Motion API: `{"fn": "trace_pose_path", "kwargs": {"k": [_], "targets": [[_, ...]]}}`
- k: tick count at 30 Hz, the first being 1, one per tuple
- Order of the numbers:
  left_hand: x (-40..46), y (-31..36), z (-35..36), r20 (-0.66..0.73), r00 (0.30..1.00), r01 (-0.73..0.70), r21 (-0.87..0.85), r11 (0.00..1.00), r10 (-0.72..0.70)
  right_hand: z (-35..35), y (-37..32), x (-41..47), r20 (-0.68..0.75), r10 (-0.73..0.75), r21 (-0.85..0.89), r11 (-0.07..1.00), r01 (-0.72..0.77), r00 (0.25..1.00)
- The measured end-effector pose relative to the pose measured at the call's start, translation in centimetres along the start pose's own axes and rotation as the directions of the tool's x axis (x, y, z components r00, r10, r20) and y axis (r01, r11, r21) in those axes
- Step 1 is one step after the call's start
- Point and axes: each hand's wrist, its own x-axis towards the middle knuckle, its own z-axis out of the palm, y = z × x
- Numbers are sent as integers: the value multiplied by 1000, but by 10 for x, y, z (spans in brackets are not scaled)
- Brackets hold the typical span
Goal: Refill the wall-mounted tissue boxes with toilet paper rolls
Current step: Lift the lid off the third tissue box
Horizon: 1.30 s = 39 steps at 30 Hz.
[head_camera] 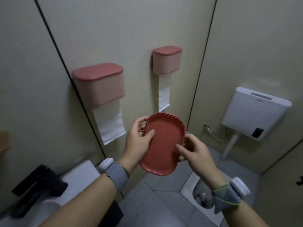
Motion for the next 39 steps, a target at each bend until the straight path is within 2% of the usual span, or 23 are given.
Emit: {"fn": "trace_pose_path", "kwargs": {"k": [3,10,14,18,25,31,34,39], "targets": [[-21,-3,-49,-65,996,65,39,997,-63,41,-9,2,87,21,-18,1000,-19,996],[-75,-35,-183,-160,970,219,251,943,-183,151,-14,4,236,43,-119,993,-16,971],[-105,-65,-243,-209,943,306,251,918,-258,218,-11,-6,311,86,-198,980,-24,946],[-121,-99,-285,-247,907,400,246,883,-341,276,2,-17,320,139,-216,974,-71,937],[-126,-158,-310,-291,821,556,214,803,-491,328,51,-15,363,276,-334,930,-152,890],[-101,-208,-297,-277,760,649,295,701,-588,356,114,30,472,328,-529,848,-35,818],[-89,-223,-292,-248,738,672,355,651,-627,373,133,47,510,346,-566,825,3,788],[-69,-251,-287,-311,662,737,435,517,-682,401,163,73,577,324,-568,819,83,750]]}}
